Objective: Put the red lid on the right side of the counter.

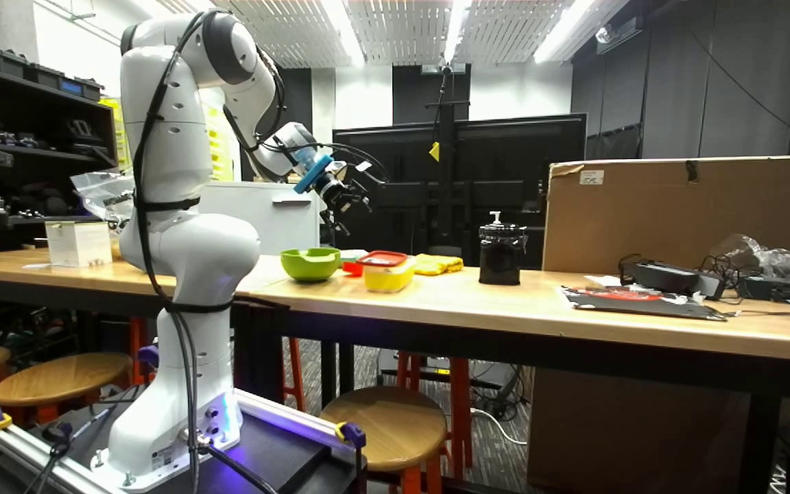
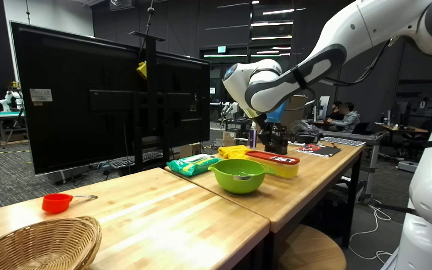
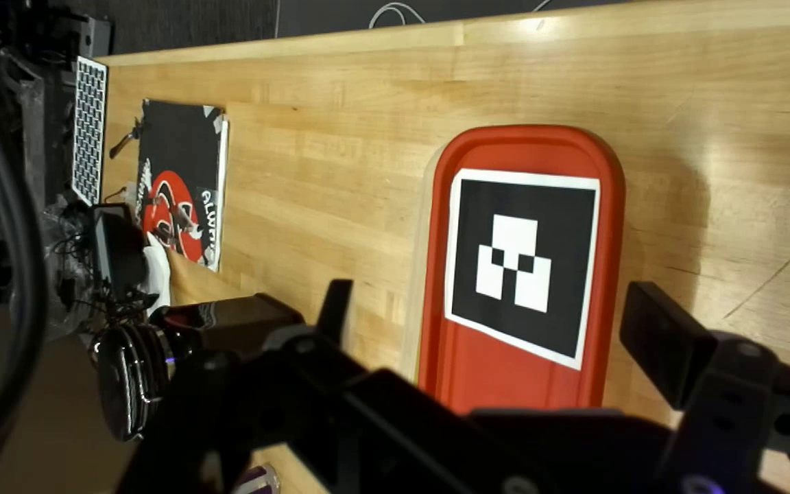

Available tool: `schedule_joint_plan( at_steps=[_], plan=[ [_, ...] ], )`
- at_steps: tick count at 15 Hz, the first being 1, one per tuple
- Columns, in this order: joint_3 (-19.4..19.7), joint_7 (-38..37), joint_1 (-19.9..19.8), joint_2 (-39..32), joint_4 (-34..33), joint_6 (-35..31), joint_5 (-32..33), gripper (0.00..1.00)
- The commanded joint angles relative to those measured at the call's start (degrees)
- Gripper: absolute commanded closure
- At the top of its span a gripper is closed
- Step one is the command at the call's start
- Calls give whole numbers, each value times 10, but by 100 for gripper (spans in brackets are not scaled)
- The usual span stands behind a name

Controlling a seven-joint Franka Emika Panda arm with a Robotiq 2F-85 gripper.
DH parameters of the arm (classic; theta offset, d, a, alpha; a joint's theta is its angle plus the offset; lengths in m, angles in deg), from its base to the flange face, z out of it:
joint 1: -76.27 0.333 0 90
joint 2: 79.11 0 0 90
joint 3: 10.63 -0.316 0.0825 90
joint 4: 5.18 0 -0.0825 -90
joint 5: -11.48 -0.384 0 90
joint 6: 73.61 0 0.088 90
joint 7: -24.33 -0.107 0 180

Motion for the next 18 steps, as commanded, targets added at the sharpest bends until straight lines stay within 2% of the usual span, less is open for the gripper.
schedule_joint_plan(
  at_steps=[1, 11, 18],
  plan=[
    [4, -10, 6, -34, -15, -2, 31, 0],
    [-5, -47, 29, -80, -37, 32, 5, 0],
    [-5, -86, 47, -117, -41, 14, 11, 0]
  ],
)
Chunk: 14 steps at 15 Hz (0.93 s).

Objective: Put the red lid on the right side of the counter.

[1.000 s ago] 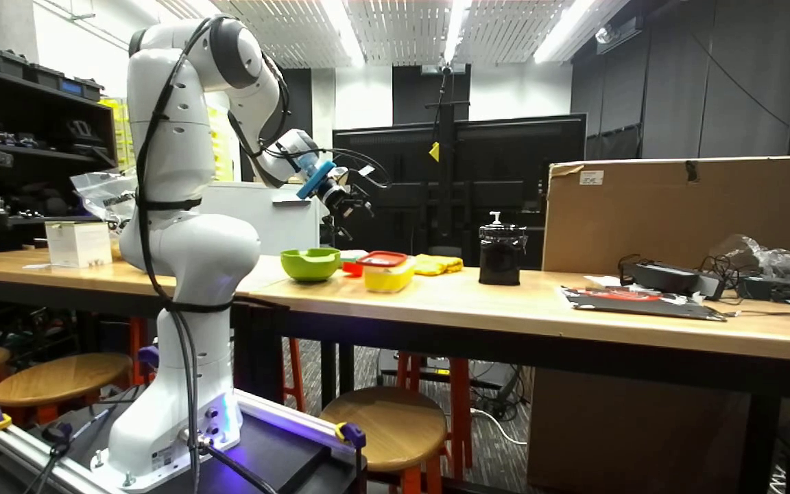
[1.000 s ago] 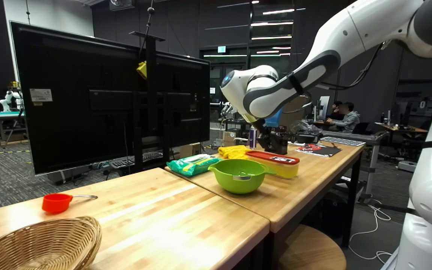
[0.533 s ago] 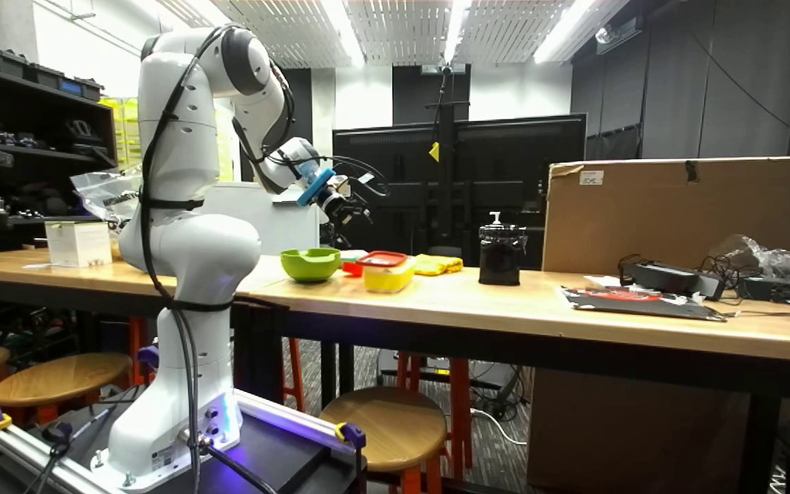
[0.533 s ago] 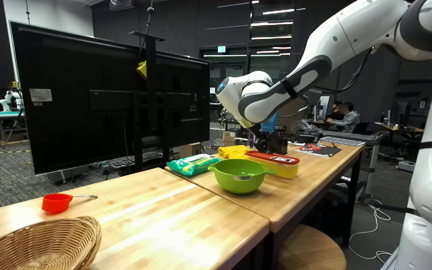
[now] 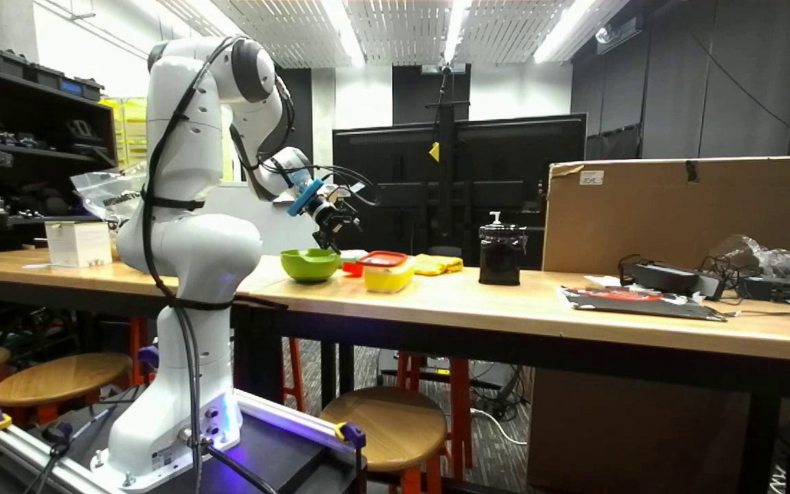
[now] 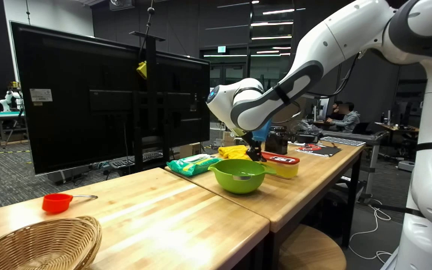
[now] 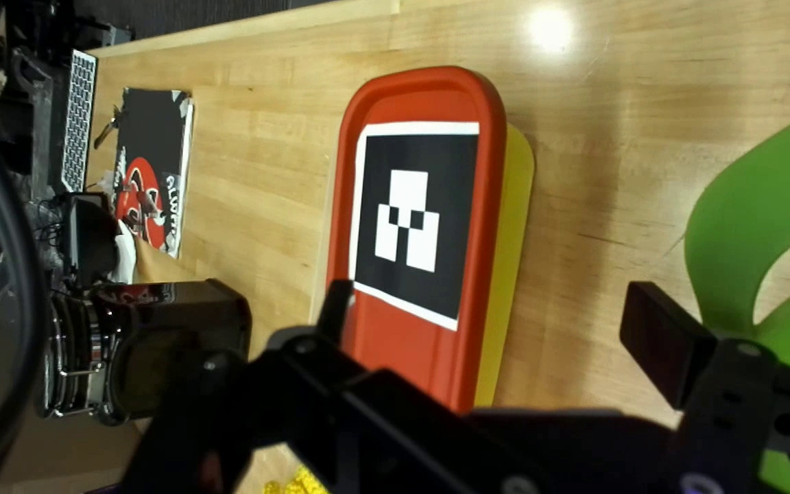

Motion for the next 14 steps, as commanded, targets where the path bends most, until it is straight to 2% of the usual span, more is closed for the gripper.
schedule_joint_plan(
  at_steps=[1, 14],
  plan=[
    [3, -15, 6, -22, -15, -2, 2, 0],
    [30, 13, -10, -21, -36, -13, 18, 0]
  ],
)
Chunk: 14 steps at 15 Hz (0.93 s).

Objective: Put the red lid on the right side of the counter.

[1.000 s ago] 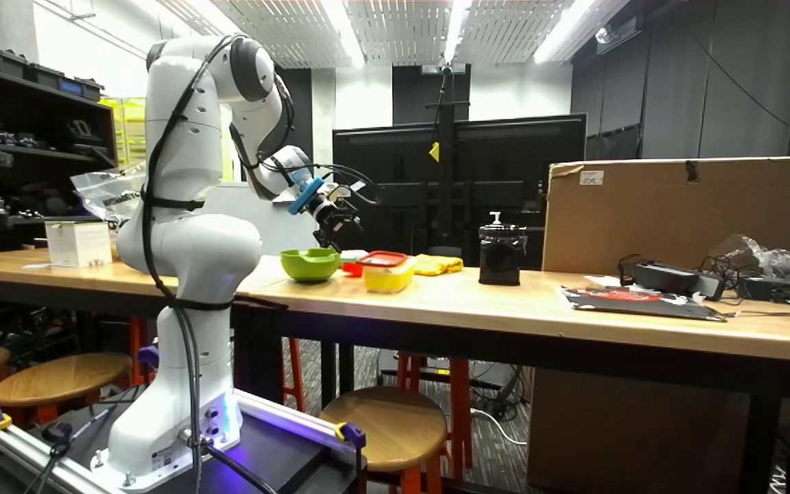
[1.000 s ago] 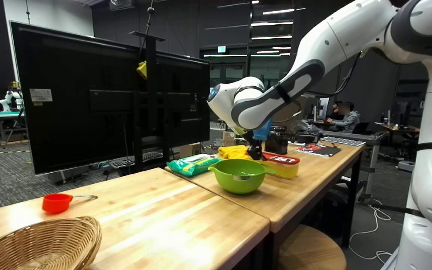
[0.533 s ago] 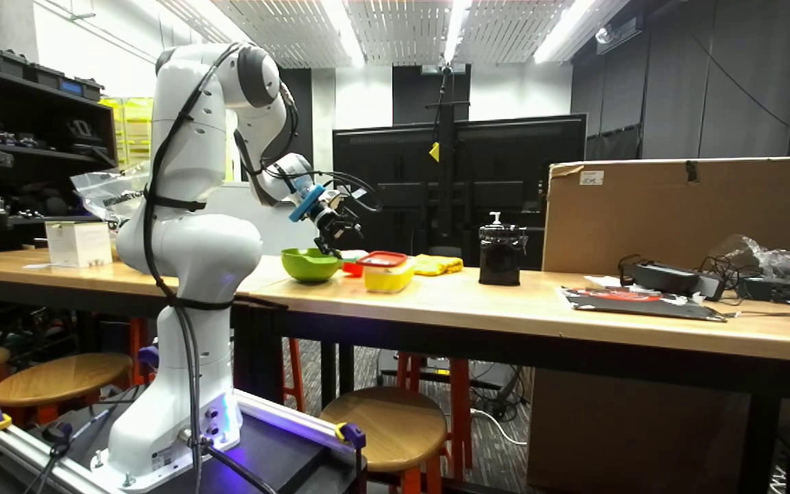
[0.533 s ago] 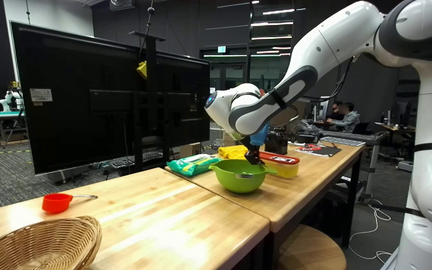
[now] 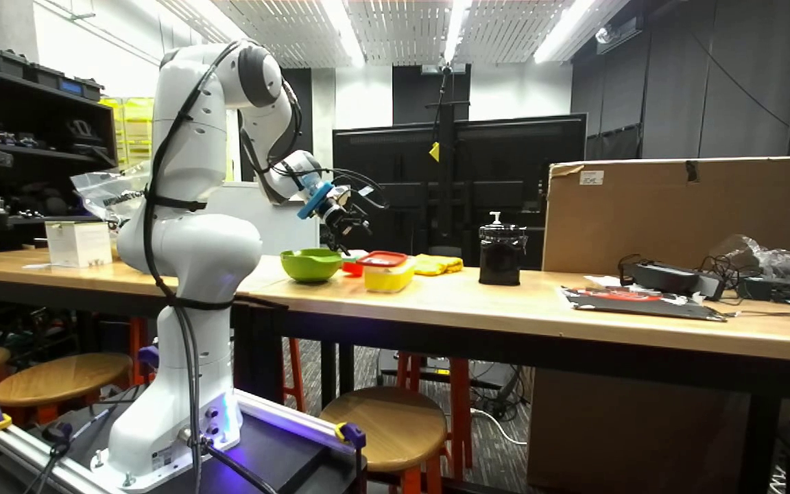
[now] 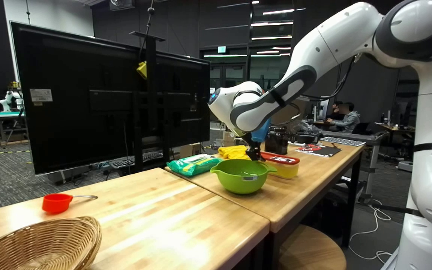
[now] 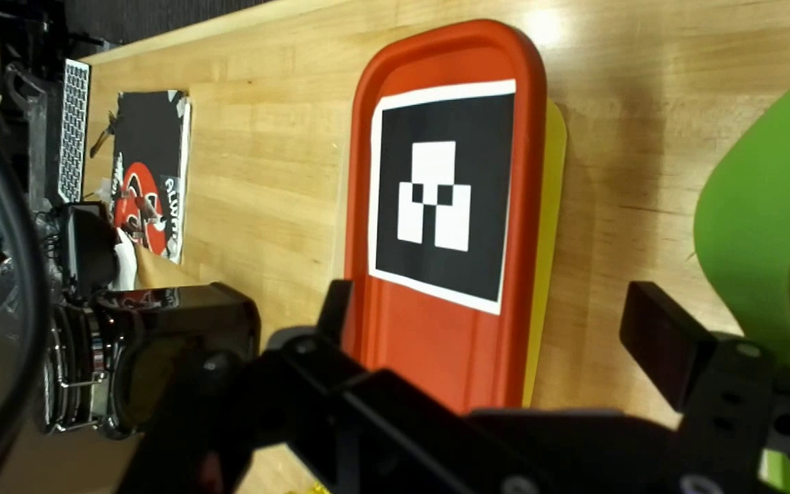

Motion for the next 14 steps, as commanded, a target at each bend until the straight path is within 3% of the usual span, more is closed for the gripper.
schedule_joint_plan(
  at_steps=[1, 14],
  plan=[
    [7, 17, -4, 5, -14, 2, 9, 0],
    [30, 26, -24, -32, -38, -46, -1, 0]
  ],
)
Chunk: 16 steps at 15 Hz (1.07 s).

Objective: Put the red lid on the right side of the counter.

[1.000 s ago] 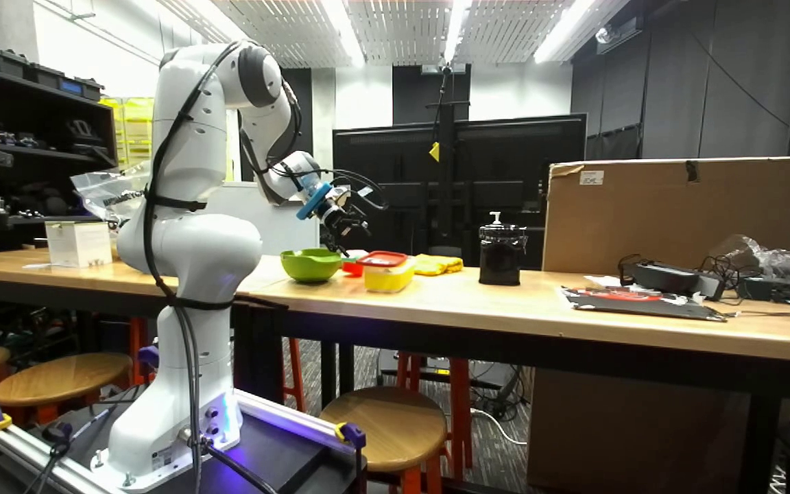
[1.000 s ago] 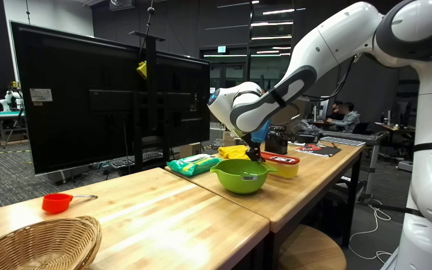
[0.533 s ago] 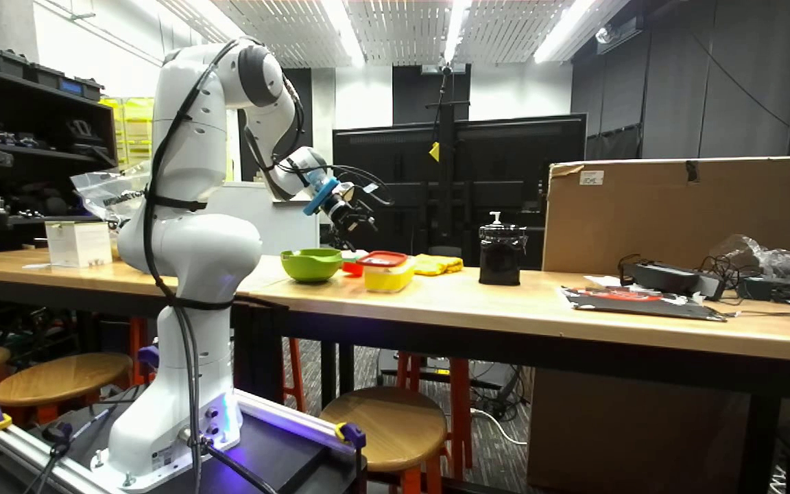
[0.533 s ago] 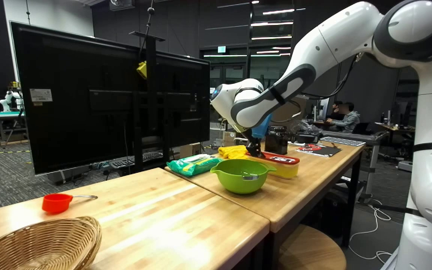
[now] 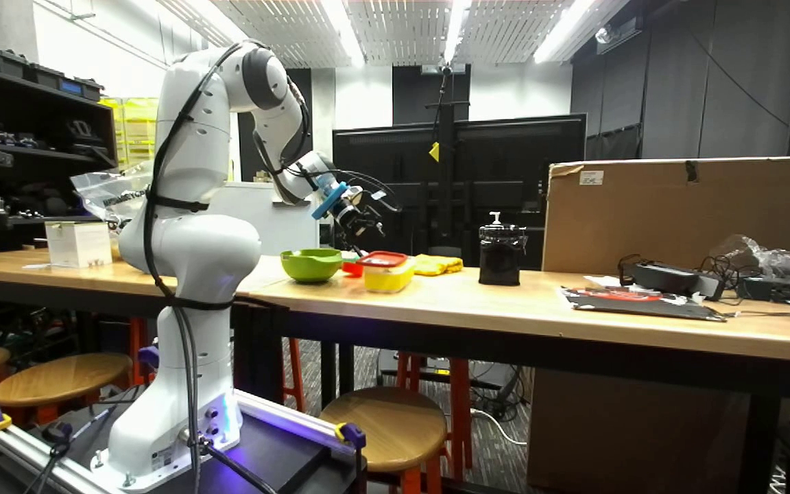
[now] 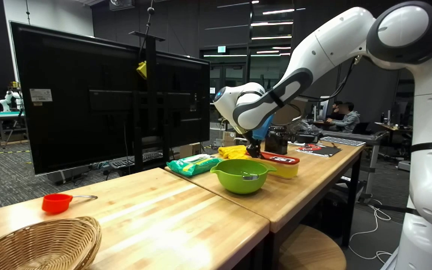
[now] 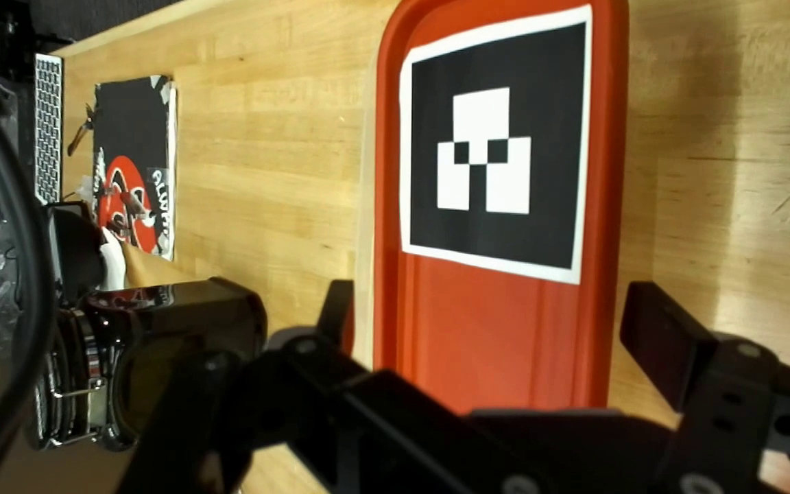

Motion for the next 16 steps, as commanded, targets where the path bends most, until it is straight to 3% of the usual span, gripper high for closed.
schedule_joint_plan(
  at_steps=[1, 15, 16],
  plan=[
    [4, 11, -1, -16, -17, -2, -2, 0],
    [12, 8, -3, -43, -25, -18, -1, 0],
    [12, 9, -2, -43, -26, -20, 0, 24]
  ],
)
